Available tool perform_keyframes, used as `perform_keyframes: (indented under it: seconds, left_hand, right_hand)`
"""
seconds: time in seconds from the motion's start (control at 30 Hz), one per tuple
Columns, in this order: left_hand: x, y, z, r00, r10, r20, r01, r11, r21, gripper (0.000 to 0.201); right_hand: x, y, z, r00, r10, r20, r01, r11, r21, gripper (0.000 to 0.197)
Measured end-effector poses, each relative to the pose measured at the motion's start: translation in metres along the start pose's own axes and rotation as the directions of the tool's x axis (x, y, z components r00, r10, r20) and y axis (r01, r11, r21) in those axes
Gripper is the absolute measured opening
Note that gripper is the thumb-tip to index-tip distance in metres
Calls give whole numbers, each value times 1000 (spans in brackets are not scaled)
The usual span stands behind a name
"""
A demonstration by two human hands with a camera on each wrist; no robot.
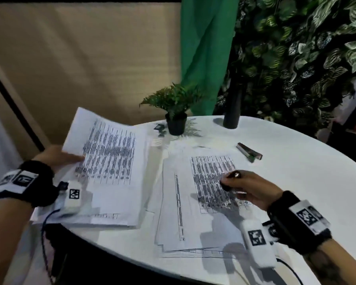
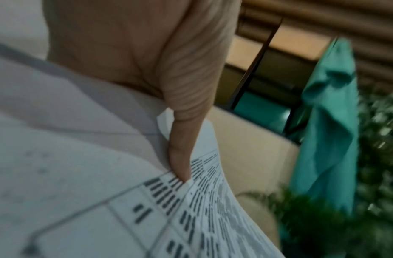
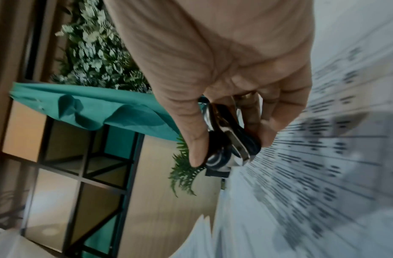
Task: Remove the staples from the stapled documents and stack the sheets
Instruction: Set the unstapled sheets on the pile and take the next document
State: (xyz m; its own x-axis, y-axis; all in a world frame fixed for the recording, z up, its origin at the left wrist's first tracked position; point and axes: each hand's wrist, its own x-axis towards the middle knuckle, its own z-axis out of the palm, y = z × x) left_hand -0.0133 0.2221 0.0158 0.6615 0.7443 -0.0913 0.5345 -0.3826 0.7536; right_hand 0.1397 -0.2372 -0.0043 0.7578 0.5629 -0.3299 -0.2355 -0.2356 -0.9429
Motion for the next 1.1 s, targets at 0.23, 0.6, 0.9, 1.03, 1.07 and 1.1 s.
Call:
perform_keyframes:
  seconds: [0.23, 0.6, 0.9, 1.03, 1.07, 1.1]
  left_hand:
    - [11, 16, 30, 992, 10, -124, 37, 929, 368, 73]
    - [-56, 143, 212, 859, -22, 512, -190, 914, 358, 44]
    - [-59, 148, 238, 921, -9, 389, -146, 919, 367, 72]
    - [-62, 150, 237, 910, -3, 414, -240, 811, 534, 80]
    - [-62, 151, 238, 905, -4, 426, -244, 814, 528, 78]
    - [-63, 152, 239, 907, 16, 421, -260, 807, 530, 78]
  right_hand:
    - [11, 21, 0, 998, 60, 0, -60, 996, -71, 18]
    - [12, 31, 6, 1000, 9, -26, -11, 999, -50, 14]
    - [9, 34, 6, 998, 0, -70, 1, 1000, 13, 23]
    - [9, 34, 6, 996, 3, -87, -4, 1000, -11, 24]
    - [9, 34, 7, 996, 7, -85, -8, 1000, -12, 24]
    - [9, 33, 7, 997, 10, -82, -11, 1000, -8, 24]
